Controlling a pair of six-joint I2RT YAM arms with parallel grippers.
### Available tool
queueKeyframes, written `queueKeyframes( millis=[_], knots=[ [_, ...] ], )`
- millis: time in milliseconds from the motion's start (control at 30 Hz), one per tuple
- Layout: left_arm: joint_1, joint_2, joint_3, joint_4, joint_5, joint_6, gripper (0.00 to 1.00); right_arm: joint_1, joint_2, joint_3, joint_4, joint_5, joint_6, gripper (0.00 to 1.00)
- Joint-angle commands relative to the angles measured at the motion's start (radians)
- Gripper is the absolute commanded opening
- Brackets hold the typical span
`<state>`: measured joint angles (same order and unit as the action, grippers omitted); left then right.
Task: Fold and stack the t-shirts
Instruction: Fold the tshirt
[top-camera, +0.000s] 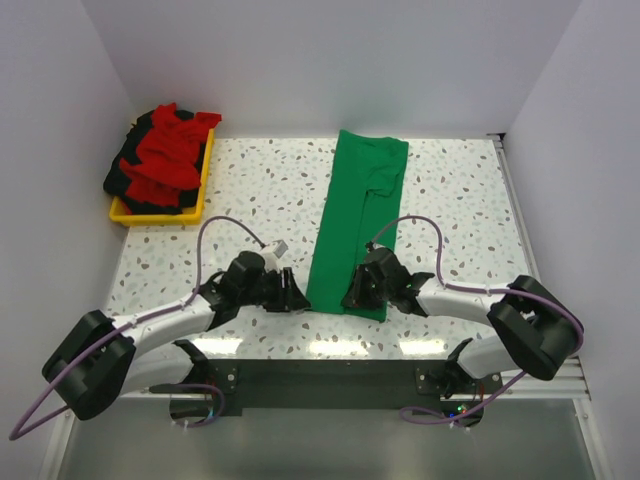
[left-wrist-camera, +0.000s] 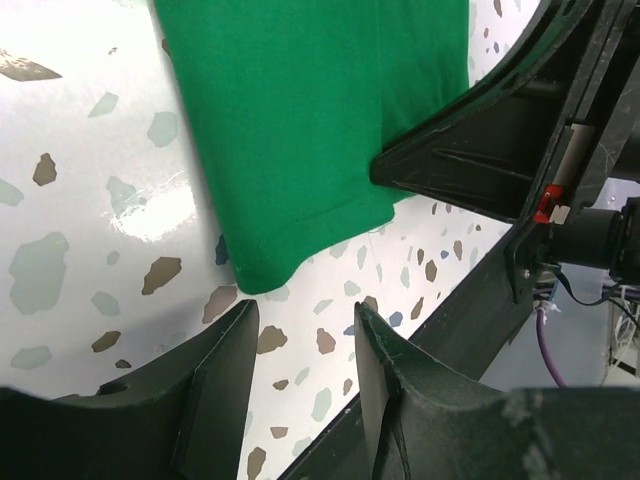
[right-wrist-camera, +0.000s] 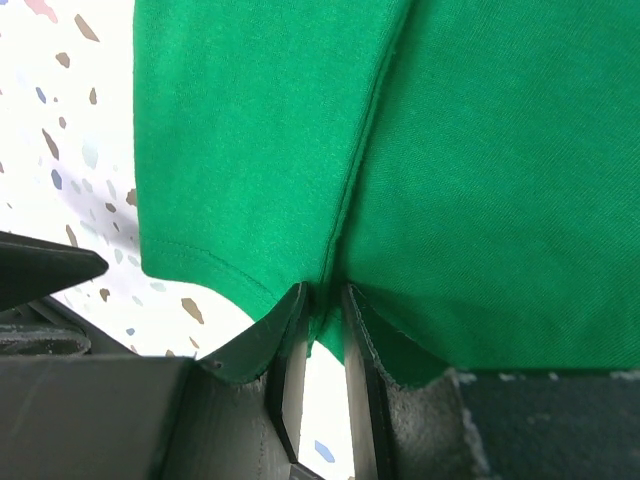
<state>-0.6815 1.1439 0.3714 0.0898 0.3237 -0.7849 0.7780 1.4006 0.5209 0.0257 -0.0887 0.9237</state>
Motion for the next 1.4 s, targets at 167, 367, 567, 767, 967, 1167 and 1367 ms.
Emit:
queueKeyframes(
  millis=[167, 367, 567, 767, 967, 1167, 1367],
  knots=[
    [0.030, -0.039, -0.013, 0.064, 0.052, -0.011, 0.49, 0.003, 0.014, -0.025, -0.021, 0.041, -0.002, 0.24],
    [0.028, 0.031, 0.038, -0.032, -0.058, 0.024, 0.48, 0.003, -0.087, 0.016, -0.108, 0.038, -0.009, 0.32],
    [0.028, 0.114, 0.050, 0.019, -0.075, 0.035, 0.47, 0.003, -0.255, 0.059, -0.254, 0.086, -0.019, 0.42],
    [0.026, 0.157, 0.055, 0.073, -0.049, 0.038, 0.47, 0.001, -0.373, 0.028, -0.366, 0.162, -0.006, 0.42],
    [0.027, 0.171, 0.044, 0.103, -0.031, 0.044, 0.48, -0.002, -0.472, -0.042, -0.440, 0.216, 0.012, 0.42],
    [0.016, 0.206, 0.038, 0.116, -0.035, 0.046, 0.48, -0.039, -0.523, -0.090, -0.492, 0.245, 0.007, 0.42],
    [-0.021, 0.231, 0.043, 0.076, -0.106, 0.044, 0.45, -0.089, -0.560, -0.130, -0.507, 0.221, -0.002, 0.41]
  ],
)
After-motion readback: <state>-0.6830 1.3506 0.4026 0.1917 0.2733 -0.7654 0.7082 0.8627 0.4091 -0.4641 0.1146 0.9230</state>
